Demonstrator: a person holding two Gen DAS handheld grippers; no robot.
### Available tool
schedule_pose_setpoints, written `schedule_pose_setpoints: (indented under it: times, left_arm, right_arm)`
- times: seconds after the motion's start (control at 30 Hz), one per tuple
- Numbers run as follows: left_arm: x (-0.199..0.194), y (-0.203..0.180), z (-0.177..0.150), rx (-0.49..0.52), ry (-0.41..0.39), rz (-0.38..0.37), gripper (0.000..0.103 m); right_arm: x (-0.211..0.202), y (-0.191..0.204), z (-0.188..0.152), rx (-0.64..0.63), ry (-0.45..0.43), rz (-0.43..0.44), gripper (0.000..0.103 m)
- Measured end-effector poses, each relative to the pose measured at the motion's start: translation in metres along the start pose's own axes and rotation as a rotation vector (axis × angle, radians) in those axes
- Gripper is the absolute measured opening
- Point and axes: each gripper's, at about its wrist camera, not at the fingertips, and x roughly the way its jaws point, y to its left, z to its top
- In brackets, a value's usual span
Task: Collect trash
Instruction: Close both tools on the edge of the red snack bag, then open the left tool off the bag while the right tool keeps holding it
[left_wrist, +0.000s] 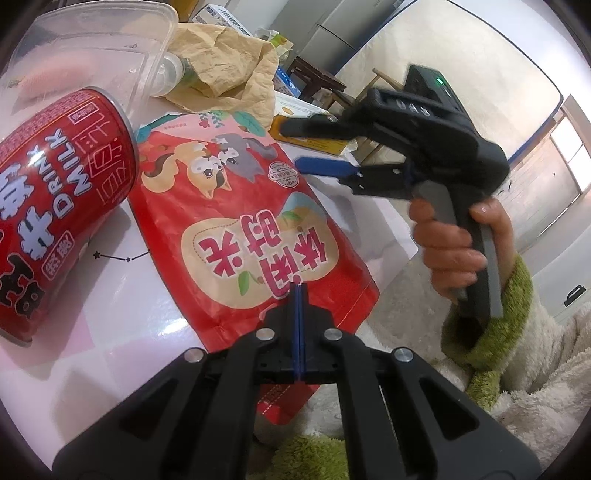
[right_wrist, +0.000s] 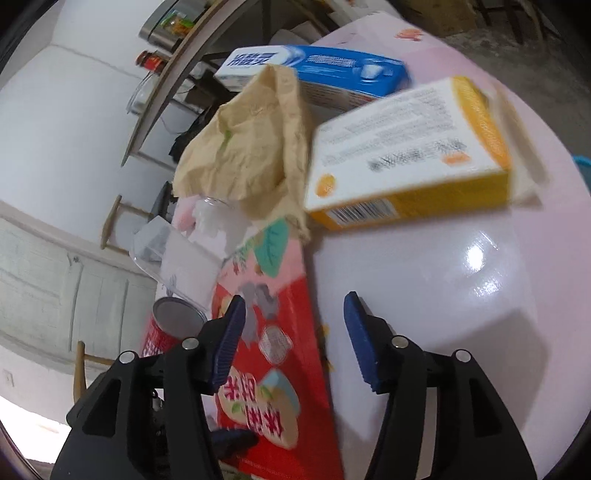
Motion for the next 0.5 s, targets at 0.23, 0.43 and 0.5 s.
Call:
schedule_pose_setpoints:
  times: [0.23,0.43,0.5]
  left_arm:
    - [0.002,-0.008,0.001,0.014,-0.013,0.044,0.001]
    - [0.003,-0.010,-0.001,0.000,-0.037,0.072,0.001]
    - [0.003,-0.013,-0.002,0.003,-0.049,0.093,0.001]
  right_arm:
    - [0.016,0.005,-0.002,-0.002,0.121,0.133,0.057]
    - [0.012,0.008,-0.021,-0.051,0.159,0.106,0.040]
    - [0.011,0.011,-0.026,-0.082,0.156,0.057,0.029]
